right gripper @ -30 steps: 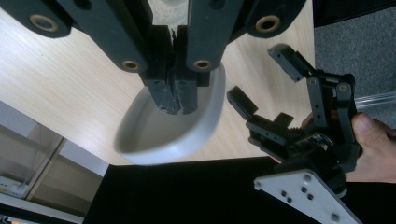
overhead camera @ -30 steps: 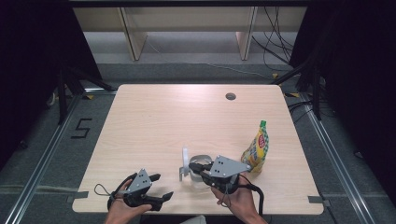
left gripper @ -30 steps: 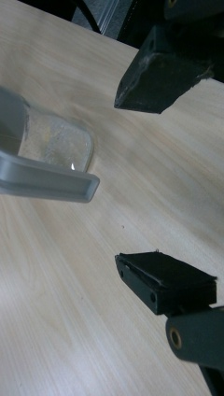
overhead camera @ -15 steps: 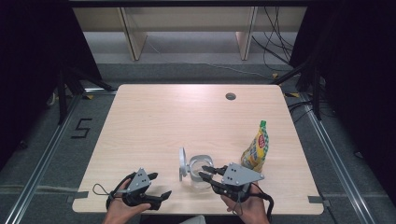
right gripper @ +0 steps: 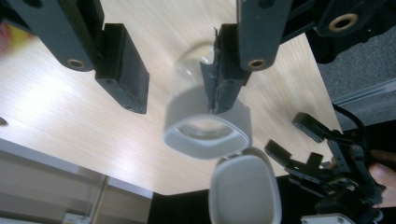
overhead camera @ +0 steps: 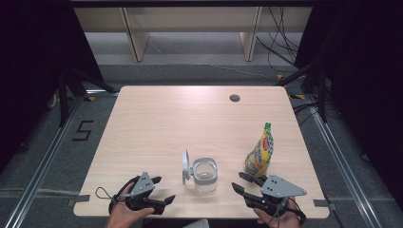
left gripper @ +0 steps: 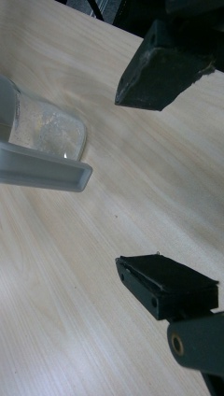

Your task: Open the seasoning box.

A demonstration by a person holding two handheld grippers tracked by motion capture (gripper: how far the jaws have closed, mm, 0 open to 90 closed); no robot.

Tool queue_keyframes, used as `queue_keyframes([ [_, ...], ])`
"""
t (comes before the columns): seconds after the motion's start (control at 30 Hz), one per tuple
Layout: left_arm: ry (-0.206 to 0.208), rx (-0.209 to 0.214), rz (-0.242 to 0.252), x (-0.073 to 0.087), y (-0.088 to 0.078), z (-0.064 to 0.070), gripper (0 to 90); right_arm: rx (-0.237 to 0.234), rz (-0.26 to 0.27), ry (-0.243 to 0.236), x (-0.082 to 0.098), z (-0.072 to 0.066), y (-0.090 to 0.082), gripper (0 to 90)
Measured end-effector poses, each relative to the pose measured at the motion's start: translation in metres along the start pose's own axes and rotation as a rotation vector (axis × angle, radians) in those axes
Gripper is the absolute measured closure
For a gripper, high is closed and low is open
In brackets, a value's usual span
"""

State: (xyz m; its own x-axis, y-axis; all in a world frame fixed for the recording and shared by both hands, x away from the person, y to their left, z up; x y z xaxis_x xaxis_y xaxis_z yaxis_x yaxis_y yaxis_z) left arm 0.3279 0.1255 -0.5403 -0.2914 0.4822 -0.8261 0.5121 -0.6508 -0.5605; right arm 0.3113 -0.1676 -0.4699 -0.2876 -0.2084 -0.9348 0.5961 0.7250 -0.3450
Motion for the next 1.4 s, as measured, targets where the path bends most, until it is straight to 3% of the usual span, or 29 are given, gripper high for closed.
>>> queue_keyframes([
  [0.13,-0.003,-0.005,0.001,0.0,0.001,0.001,18.1,0.028,-0.007,0.029,0.008,0.008,-0.011,55.3],
  [0.17,0.005,-0.009,-0.001,0.0,0.001,0.0,18.1,0.038,-0.002,0.016,0.009,0.01,-0.013,54.8],
  [0.2,0.005,-0.007,-0.003,0.0,0.001,0.001,18.1,0.049,-0.017,0.047,0.012,0.012,-0.017,54.3],
  [0.23,0.007,-0.006,-0.005,0.001,0.001,0.001,18.1,0.053,-0.009,0.04,0.013,0.015,-0.019,54.0],
  [0.33,0.002,-0.006,-0.002,0.0,0.001,0.001,18.1,0.077,-0.018,0.084,0.017,0.019,-0.025,53.1],
  [0.37,0.001,-0.003,-0.003,0.0,0.001,0.002,18.1,0.08,-0.02,0.074,0.018,0.022,-0.026,52.8],
  [0.43,0.019,-0.003,-0.005,0.0,0.001,0.001,18.1,0.099,-0.017,0.058,0.02,0.028,-0.028,51.5],
  [0.47,0.019,-0.003,-0.005,0.0,0.001,0.001,18.1,0.114,-0.031,0.102,0.022,0.027,-0.03,50.7],
  [0.53,0.037,-0.002,-0.008,0.001,0.001,0.001,18.1,0.136,-0.028,0.101,0.023,0.032,-0.032,49.3],
  [0.57,0.041,-0.003,-0.012,0.001,0.001,0.0,18.1,0.125,-0.026,0.1,0.023,0.034,-0.032,47.6],
  [0.67,0.042,-0.003,-0.014,0.001,0.002,0.0,18.1,0.171,-0.026,0.099,0.025,0.041,-0.033,42.3],
  [0.73,0.044,-0.001,-0.01,0.001,0.002,0.001,18.1,0.194,-0.028,0.143,0.027,0.044,-0.033,39.1],
  [0.77,0.006,-0.004,-0.002,0.001,0.003,0.003,18.1,0.215,-0.034,0.152,0.028,0.048,-0.034,37.3],
  [0.83,0.009,0.001,-0.012,0.001,0.003,0.003,18.1,0.247,-0.028,0.177,0.03,0.055,-0.033,33.3],
  [0.87,0.013,0.002,-0.014,0.001,0.003,0.003,18.1,0.272,-0.032,0.156,0.03,0.059,-0.034,32.0],
  [0.9,0.068,-0.002,-0.032,0.003,0.003,0.0,18.1,0.277,-0.039,0.172,0.031,0.06,-0.032,30.4],
  [1.0,0.031,0.002,-0.033,0.003,0.004,0.003,18.1,0.313,-0.047,0.211,0.032,0.068,-0.028,23.6],
  [1.03,0.053,0.003,-0.028,0.003,0.005,0.002,18.2,0.328,-0.048,0.202,0.033,0.071,-0.026,22.6],
  [1.07,0.06,0.003,-0.031,0.003,0.005,0.002,18.1,0.342,-0.051,0.238,0.033,0.07,-0.024,22.5],
  [1.1,0.035,0.002,-0.039,0.004,0.005,0.003,18.2,0.338,-0.049,0.211,0.033,0.072,-0.022,22.9],
  [1.13,0.038,0.002,-0.037,0.004,0.005,0.003,18.3,0.332,-0.065,0.19,0.033,0.074,-0.019,23.1],
  [1.23,0.038,0.006,-0.039,0.004,0.005,0.004,18.4,0.349,-0.077,0.215,0.034,0.073,-0.014,23.4],
  [1.3,0.045,0.0,-0.047,0.005,0.005,0.002,18.5,0.362,-0.061,0.171,0.031,0.079,-0.011,23.6],
  [1.33,0.024,0.01,-0.028,0.003,0.006,0.005,18.5,0.36,-0.068,0.164,0.031,0.08,-0.009,23.8],
  [1.37,0.044,0.003,-0.048,0.005,0.005,0.003,18.5,0.372,-0.061,0.187,0.03,0.082,-0.007,23.9],
  [1.4,0.045,-0.005,-0.051,0.005,0.005,0.002,18.4,0.377,-0.059,0.165,0.029,0.085,-0.007,23.9],
])
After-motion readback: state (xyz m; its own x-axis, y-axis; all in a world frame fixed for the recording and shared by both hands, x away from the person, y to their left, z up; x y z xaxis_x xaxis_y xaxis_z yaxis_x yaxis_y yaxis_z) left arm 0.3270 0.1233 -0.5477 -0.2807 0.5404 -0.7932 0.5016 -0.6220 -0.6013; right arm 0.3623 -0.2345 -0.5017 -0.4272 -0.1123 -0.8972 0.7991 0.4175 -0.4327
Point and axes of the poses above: each handheld gripper's, and its own axes: y roughly forward along the jaws, x roughly out of its underside, z roughly to its right, the point moved 7 cm from there along y, roughly forward along the jaws, and after that the axes turned 8 degrees about y, right-handed, at the moved point
